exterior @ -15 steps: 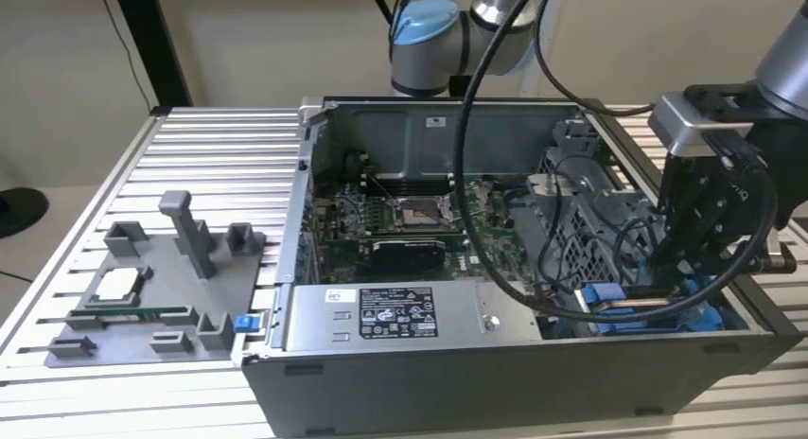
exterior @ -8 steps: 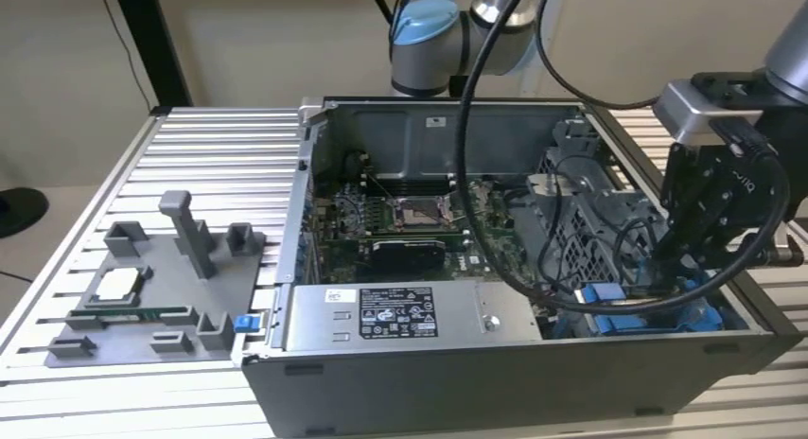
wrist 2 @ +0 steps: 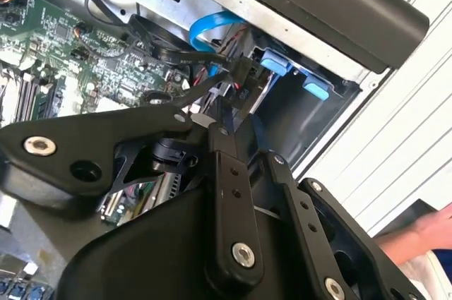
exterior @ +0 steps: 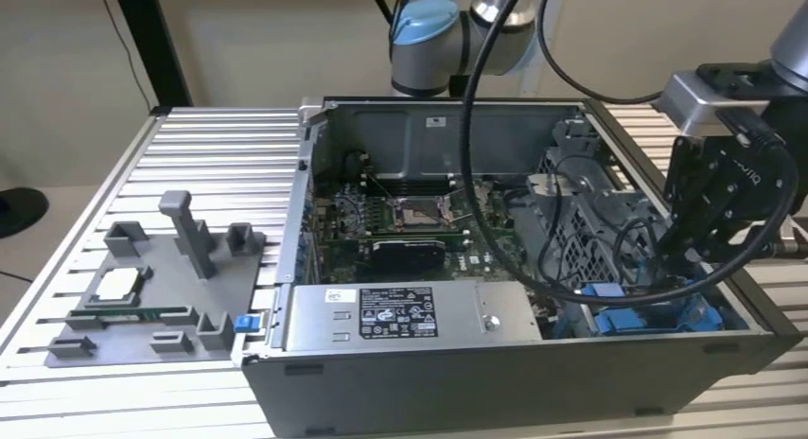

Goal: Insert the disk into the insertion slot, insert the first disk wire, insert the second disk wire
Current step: 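Insert the first disk wire, then insert the second disk wire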

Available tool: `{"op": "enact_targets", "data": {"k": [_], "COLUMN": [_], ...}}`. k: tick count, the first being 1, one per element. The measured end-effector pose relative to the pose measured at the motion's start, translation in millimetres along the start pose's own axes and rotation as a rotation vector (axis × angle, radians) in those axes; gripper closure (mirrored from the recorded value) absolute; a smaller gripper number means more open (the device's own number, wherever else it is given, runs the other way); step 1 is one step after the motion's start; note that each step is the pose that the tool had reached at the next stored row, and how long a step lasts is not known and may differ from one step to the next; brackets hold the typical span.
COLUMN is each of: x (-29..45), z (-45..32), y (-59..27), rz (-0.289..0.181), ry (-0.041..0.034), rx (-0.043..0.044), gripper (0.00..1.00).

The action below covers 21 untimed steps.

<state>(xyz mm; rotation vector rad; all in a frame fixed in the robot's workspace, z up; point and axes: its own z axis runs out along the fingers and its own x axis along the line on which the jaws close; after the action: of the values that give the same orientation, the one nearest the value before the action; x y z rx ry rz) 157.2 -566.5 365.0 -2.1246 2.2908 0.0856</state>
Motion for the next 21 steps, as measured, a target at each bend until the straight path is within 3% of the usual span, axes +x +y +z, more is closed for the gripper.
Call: {"op": "enact_targets", "data": {"k": [6, 10, 21], "x": [-2.5, -6.5, -9.3], "z": [-1.1, -4.7, -2.1], "y": [-11.3, -12.6, -23.1], "rz": [0.0, 0.0, 0.0], "ry": [0.0, -0.0001, -0.0001], "rx": [0.0, 0.0, 0.0], "gripper": [1.0, 1.0, 1.0]}}
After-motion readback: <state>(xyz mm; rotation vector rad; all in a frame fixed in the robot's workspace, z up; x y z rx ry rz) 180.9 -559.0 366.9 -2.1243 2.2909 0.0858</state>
